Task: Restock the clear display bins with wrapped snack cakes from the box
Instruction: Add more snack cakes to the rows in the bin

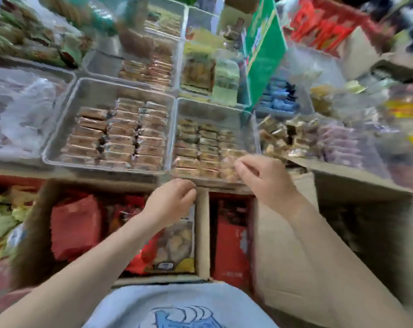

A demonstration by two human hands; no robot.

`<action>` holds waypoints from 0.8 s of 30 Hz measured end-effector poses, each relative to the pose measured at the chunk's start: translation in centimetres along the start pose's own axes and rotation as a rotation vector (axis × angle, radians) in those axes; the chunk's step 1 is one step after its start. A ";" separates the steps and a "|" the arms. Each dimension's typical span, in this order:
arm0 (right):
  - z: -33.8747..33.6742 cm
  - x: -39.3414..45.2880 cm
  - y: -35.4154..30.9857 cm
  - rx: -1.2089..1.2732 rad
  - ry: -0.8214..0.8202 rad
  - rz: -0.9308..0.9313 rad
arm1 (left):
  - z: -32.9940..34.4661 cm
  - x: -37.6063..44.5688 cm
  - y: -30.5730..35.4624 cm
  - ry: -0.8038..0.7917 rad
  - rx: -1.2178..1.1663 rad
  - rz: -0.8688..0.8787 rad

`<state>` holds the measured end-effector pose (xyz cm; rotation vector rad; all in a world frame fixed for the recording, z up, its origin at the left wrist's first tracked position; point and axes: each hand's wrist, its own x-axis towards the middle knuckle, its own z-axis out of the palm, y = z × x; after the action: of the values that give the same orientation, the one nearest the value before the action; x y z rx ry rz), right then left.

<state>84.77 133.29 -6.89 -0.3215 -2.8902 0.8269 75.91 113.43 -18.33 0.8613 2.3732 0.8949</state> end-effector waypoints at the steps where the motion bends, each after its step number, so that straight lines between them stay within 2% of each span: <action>1: -2.0 -1.7 1.8 -0.022 0.044 0.036 | 2.1 -0.1 2.8 -0.069 -0.056 0.041; 5: -8.6 -8.8 9.0 -0.120 0.084 0.169 | 10.4 -1.3 12.8 -0.211 -0.312 0.128; 9: -10.8 -13.7 16.0 -0.165 -0.044 0.303 | 16.4 -2.8 19.9 -0.224 -0.552 0.071; 12: -10.0 -15.0 20.2 -0.233 -0.284 0.363 | 19.4 -2.8 22.3 -0.150 -0.607 0.014; 17: -3.3 -14.7 26.2 -0.319 -0.712 0.453 | 20.6 -2.7 22.2 -0.038 -0.631 -0.040; 21: 1.1 -16.3 27.3 -0.311 -1.095 0.366 | 20.5 -2.9 22.7 -0.014 -0.653 -0.061; 24: 4.1 -17.4 28.4 -0.369 -1.218 0.263 | 20.6 -2.9 23.0 -0.001 -0.666 -0.080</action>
<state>105.76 150.67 -26.47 -0.2903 -4.2418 0.6188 99.27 133.66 -15.69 0.4886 1.8812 1.5149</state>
